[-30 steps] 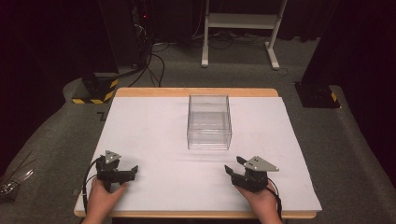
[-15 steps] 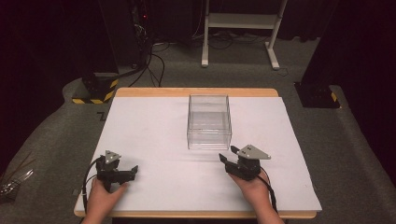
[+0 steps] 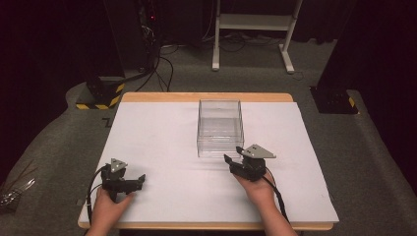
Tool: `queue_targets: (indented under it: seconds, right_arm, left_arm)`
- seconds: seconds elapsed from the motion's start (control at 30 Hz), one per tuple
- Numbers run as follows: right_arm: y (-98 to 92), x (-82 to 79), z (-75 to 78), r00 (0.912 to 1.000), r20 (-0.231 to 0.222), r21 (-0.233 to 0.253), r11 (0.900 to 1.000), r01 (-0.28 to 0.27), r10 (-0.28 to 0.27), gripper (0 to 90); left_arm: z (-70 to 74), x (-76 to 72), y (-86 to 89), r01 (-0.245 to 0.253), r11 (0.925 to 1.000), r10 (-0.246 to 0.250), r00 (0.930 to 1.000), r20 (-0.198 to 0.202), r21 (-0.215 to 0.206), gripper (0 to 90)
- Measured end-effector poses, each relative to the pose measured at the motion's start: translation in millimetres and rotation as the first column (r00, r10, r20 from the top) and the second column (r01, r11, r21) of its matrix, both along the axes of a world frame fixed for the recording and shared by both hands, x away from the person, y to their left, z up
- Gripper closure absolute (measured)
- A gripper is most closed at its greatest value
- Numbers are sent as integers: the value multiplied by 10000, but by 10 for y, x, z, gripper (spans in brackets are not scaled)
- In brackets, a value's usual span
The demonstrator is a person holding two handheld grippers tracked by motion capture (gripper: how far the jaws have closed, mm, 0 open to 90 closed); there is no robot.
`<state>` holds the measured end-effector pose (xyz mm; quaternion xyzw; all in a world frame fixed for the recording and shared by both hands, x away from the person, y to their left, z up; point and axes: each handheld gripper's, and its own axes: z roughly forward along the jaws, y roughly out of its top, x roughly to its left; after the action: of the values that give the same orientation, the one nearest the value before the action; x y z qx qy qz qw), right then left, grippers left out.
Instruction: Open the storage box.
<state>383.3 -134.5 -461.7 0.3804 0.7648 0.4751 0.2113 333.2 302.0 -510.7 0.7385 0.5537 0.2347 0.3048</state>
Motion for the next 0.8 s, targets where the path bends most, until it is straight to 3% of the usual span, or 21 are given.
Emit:
queue_targets:
  seconds: [0.33,0.8]
  right_arm:
    - [92,154,-36,10000,-56,181,9998,18,-17,435]
    - [114,313,-52,9991,-213,601,9976,-344,358,564]
  left_arm:
    - [-1,-1,-1,-5,10000,5,10000,12,7,6]
    - [0,0,0,3,10000,-3,10000,-3,-2,6]
